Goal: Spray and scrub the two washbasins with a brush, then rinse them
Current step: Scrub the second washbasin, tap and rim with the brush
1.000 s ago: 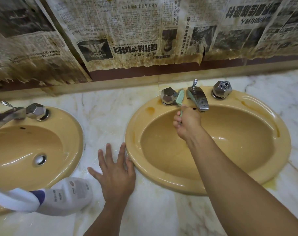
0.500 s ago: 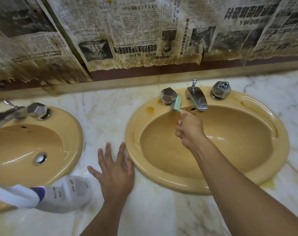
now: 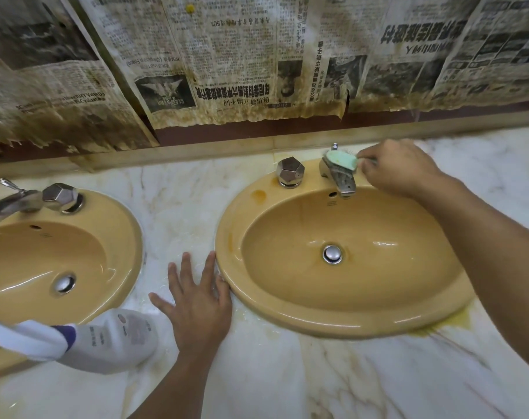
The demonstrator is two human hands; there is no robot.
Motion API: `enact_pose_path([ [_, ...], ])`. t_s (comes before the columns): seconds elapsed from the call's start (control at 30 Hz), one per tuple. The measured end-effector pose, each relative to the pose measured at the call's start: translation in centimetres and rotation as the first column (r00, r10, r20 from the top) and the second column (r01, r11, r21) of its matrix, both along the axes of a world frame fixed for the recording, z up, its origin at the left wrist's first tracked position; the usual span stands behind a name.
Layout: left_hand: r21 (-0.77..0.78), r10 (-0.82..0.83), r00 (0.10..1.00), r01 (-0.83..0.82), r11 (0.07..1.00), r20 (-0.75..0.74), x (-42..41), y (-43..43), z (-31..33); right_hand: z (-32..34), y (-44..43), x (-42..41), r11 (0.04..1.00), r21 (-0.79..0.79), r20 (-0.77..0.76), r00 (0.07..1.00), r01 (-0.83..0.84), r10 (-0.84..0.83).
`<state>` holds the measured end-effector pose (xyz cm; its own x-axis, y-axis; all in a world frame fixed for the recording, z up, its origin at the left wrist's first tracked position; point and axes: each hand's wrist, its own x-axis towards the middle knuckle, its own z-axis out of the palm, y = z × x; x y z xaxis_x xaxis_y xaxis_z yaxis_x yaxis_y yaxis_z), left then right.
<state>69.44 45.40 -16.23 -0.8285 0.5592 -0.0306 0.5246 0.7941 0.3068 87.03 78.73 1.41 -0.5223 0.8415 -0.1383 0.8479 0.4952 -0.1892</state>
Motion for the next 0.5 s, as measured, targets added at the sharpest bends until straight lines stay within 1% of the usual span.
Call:
enact_pose_path([
  [0.13,0.004,0.006,1.000,-0.006,1.000,0.006,0.0,0.1,0.1,1.5,-1.1,1.5,0.989,-0.037,0.059,0.987,-0.144,0.146],
  [0.2,0.004,0.004,1.000,-0.004,1.000,0.006,0.0,0.0,0.1,2.4,-2.1,2.6,0.981,-0.048,0.065,0.979,-0.189,0.192],
  [0.37,0.001,-0.002,1.000,0.002,1.000,-0.022,0.0,0.0,-0.1,1.9,-0.1,1.3,0.985,-0.049,0.020,0.985,-0.168,0.169],
  [0.5,0.002,0.000,1.000,0.000,1.000,-0.017,-0.1,-0.1,-0.3,0.1,1.7,-1.2,0.990,-0.048,0.042,0.990,-0.133,0.135],
])
